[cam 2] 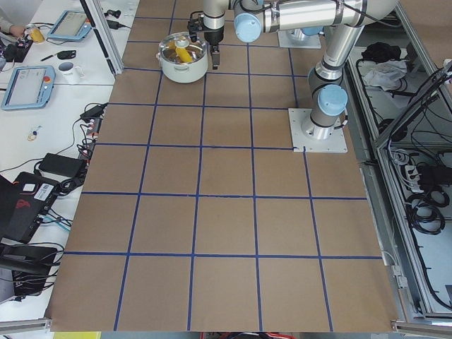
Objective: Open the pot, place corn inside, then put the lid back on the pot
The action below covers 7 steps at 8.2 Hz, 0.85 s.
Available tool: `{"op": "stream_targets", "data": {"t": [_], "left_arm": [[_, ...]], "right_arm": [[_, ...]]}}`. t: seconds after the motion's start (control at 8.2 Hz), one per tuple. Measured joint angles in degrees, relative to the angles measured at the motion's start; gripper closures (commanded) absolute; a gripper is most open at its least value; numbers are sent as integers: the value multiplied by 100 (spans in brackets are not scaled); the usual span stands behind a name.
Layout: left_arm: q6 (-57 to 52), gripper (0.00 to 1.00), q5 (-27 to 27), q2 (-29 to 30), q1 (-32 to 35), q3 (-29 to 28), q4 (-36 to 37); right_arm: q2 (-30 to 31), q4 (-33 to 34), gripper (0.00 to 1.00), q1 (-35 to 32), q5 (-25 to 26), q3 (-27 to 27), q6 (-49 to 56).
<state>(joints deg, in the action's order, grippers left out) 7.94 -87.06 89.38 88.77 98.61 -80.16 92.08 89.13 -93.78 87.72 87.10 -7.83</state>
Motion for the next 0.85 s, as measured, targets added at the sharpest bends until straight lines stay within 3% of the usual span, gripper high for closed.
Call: {"op": "stream_targets", "data": {"t": [0.85], "left_arm": [[-96,0,-40,-30,7,-57,-20]], "right_arm": [[30,71,0,-9,-46,-4,-3]]}}
